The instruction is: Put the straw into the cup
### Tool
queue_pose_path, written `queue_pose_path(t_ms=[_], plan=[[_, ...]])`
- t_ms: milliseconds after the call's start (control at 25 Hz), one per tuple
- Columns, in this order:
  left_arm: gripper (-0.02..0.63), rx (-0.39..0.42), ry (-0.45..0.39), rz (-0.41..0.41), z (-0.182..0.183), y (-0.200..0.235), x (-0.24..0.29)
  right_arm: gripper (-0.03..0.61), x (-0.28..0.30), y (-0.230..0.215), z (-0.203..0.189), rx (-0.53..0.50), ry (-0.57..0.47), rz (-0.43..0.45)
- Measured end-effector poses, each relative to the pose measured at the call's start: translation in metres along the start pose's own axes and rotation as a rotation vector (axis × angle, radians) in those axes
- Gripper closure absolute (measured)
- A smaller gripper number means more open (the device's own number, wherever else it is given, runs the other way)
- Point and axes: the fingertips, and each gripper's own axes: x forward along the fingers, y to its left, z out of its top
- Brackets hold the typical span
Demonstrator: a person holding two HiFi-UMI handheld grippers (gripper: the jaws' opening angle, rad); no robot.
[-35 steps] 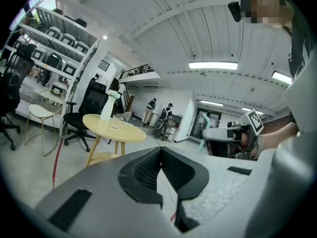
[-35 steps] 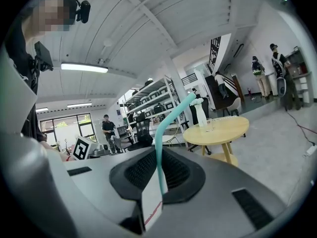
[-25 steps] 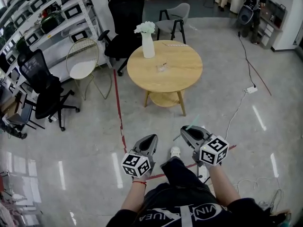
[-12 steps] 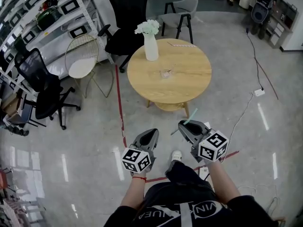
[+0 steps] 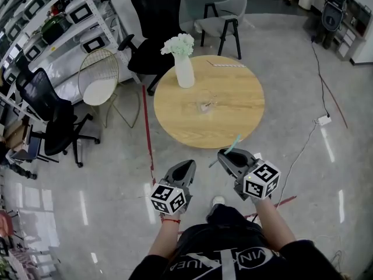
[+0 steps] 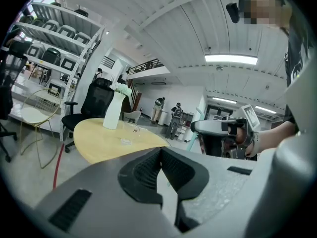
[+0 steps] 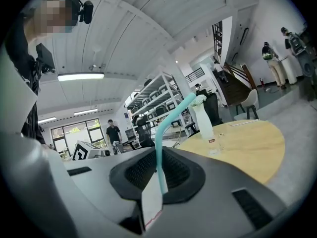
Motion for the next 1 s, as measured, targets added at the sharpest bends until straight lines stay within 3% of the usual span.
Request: queue_pose_path(t_ms=[280, 720, 1000], plan=[[0.606, 0.001, -0.011, -0.004, 0.016, 0.013, 0.042, 0.548, 0.017, -0.039, 0.023, -0.006, -0.011, 0.01], [0.607, 0.004, 0.005, -0.009, 0.021, 0.037, 0.061, 0.548, 0.041, -0.052, 0.032, 0.0, -0.018, 0.031], [0.607, 0.019, 0.034, -0.093, 0.037, 0.063, 0.098, 0.548, 0.074, -0.076, 0.048, 0.001, -0.027, -0.001]])
